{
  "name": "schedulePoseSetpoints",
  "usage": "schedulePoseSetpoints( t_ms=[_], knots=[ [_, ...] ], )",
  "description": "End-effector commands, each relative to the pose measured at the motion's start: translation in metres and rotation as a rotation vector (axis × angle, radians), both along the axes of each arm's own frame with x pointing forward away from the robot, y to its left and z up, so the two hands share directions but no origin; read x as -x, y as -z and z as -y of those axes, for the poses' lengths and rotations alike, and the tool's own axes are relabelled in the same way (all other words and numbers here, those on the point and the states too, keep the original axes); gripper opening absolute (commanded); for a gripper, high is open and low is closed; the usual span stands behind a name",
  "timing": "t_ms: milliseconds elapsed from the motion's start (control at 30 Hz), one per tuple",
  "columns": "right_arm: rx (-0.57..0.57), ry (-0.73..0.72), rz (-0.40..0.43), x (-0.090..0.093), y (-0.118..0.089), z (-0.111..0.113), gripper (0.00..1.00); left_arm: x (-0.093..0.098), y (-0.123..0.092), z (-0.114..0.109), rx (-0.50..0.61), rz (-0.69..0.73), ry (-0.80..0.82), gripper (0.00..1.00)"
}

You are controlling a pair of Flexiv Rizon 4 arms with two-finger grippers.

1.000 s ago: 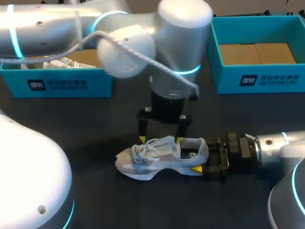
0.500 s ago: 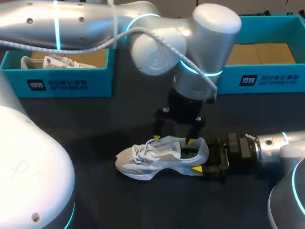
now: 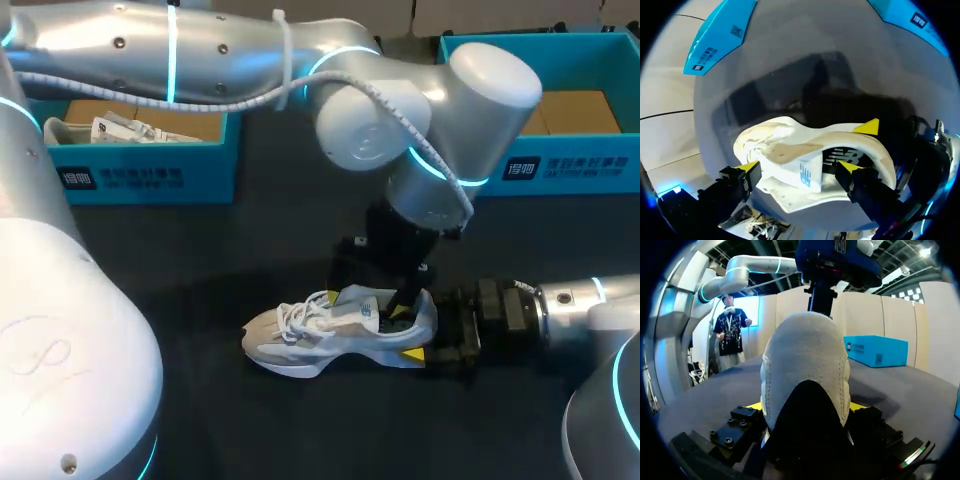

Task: Take the shoe out of the shoebox, open the shoe tongue, remove and reinsert the insole, then place the shoe into the shoebox

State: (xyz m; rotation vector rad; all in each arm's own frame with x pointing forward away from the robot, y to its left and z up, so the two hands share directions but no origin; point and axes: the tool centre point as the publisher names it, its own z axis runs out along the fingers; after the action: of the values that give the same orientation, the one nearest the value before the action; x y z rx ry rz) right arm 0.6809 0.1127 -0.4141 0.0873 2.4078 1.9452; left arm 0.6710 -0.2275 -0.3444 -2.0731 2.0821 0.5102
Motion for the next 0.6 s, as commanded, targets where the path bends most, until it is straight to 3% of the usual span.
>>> schedulePoseSetpoints(
  t_ms=[33, 533, 600],
  knots=[
    [0.006, 0.0, -0.001, 0.001, -0.002, -0.001, 0.0, 0.005, 0.004, 0.002, -0.175, 0.051, -0.111, 1.0],
    [0.006, 0.0, -0.001, 0.001, -0.002, -0.001, 0.0, 0.008, 0.003, -0.024, -0.245, 0.032, -0.102, 0.98],
    [0.006, 0.0, -0.001, 0.001, -0.002, -0.001, 0.0, 0.009, 0.0, -0.026, -0.243, 0.032, -0.099, 0.93]
  ],
)
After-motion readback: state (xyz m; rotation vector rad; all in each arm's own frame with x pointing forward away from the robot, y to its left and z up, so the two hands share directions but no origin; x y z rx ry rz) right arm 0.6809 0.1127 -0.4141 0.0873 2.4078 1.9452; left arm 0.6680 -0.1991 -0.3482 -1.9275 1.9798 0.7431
